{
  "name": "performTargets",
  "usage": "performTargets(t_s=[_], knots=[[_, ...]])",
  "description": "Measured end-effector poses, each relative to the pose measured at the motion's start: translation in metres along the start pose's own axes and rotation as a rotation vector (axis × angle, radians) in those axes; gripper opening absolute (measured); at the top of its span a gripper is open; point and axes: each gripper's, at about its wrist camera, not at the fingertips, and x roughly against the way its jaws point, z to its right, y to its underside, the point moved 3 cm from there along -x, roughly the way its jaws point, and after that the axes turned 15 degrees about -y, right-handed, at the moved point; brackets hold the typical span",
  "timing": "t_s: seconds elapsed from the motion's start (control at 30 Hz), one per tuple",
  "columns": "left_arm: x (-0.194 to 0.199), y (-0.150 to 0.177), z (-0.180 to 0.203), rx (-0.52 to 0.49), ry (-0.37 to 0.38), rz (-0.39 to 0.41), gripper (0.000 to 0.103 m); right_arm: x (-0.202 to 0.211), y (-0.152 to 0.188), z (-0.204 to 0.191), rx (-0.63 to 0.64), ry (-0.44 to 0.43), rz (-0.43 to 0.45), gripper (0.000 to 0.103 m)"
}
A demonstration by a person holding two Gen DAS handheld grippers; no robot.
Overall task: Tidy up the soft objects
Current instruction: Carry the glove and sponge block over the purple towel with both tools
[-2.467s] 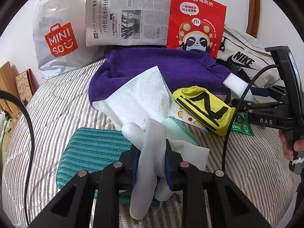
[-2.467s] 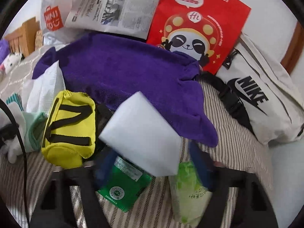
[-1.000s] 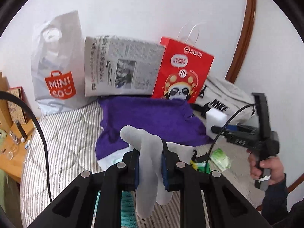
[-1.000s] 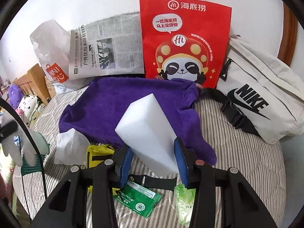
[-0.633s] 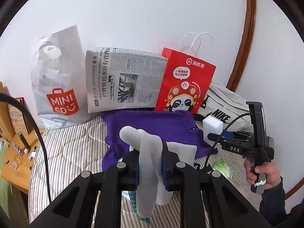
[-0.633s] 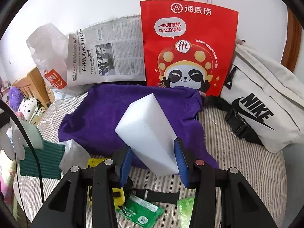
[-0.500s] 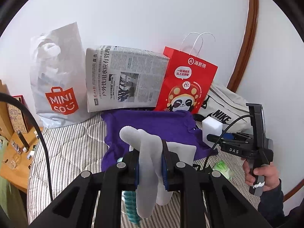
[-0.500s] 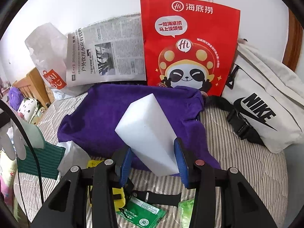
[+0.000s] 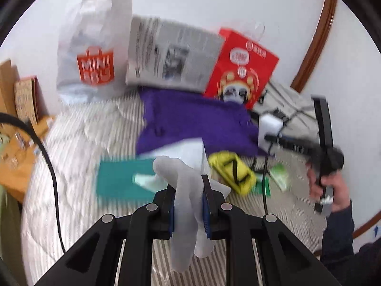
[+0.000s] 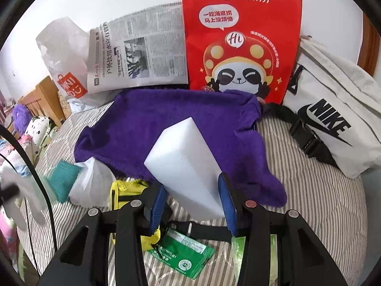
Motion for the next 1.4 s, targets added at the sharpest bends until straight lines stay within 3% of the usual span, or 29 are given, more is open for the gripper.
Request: performTargets(t_s=[0.17, 0.3, 0.57, 1.0, 1.4], knots=[[-0.014, 0.019, 0.012, -0.022, 0.017, -0.052, 0.017, -0.002, 0.011, -0.003, 0.003, -0.005, -0.016, 0.043], [-0.012, 0.013, 0.024, -0.044, 0.032, -0.027, 0.017, 0.000, 0.015, -0.004, -0.003, -0.010, -0.020, 0.043], [-0.017, -0.035, 0.030, -0.071, 0.005, 0.062, 0.017, -0.005, 0.002, 0.007, -0.012, 0.016, -0.007, 0.043], [-0.071, -0.118, 0.038, -0.073, -0.053, 0.157, 0.017, -0.036, -0.035, 0.040, -0.016, 0.099, -0.012, 0.043], [-0.144, -0.178, 0.042, -0.045, -0.043, 0.133, 0.017, -0.070, -0.072, 0.065, -0.060, 0.140, -0.019, 0.043]])
